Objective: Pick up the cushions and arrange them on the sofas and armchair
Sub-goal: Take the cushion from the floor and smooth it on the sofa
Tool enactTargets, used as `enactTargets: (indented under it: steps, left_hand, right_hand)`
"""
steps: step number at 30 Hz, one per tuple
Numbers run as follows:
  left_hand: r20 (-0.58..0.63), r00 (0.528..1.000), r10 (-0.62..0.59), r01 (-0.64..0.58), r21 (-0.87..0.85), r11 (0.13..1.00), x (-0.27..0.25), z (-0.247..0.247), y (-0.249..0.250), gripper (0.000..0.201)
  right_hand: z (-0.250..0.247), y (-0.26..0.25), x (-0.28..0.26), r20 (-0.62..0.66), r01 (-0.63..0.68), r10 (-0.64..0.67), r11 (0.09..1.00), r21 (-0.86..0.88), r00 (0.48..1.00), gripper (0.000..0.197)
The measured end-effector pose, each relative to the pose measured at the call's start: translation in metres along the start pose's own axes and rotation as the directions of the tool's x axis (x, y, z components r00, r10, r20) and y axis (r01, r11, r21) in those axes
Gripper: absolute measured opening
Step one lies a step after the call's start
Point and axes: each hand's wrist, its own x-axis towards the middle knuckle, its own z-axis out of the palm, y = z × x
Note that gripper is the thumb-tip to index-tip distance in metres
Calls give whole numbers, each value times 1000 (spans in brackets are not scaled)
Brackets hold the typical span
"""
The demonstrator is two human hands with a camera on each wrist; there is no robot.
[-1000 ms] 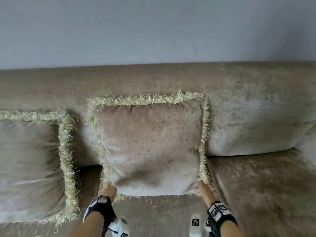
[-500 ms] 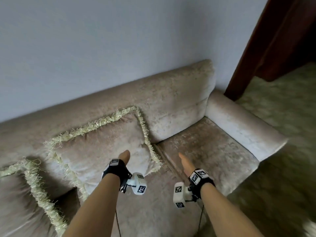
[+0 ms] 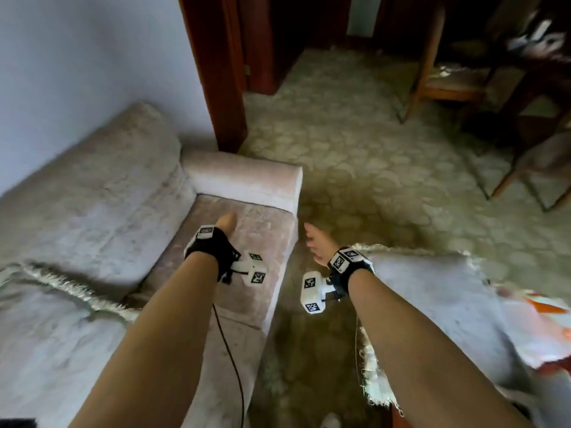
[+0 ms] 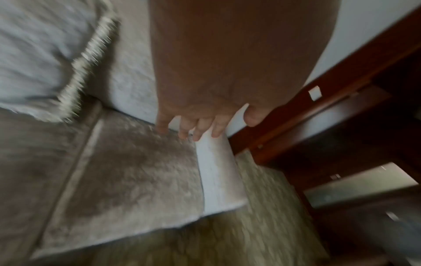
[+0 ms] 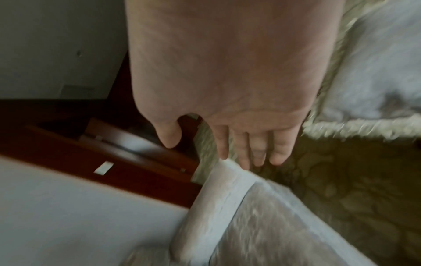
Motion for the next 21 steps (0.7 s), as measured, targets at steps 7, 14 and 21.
enactTargets:
  steps: [7, 14, 21]
  left_hand:
    - [313, 919, 240, -285, 106, 953, -45, 226, 117, 57]
    - [497, 866, 48, -231, 315, 921, -10, 391, 126, 58]
    - [549, 836, 11, -315, 464, 828, 112, 529, 115, 61]
  right_hand:
    - [-192, 30, -19, -229, -42, 83, 983, 179, 970, 67]
    - [-336, 89, -24, -427, -142, 266, 944, 299, 864, 58]
    - [-435, 170, 20, -579, -286, 422, 905, 315, 697, 68]
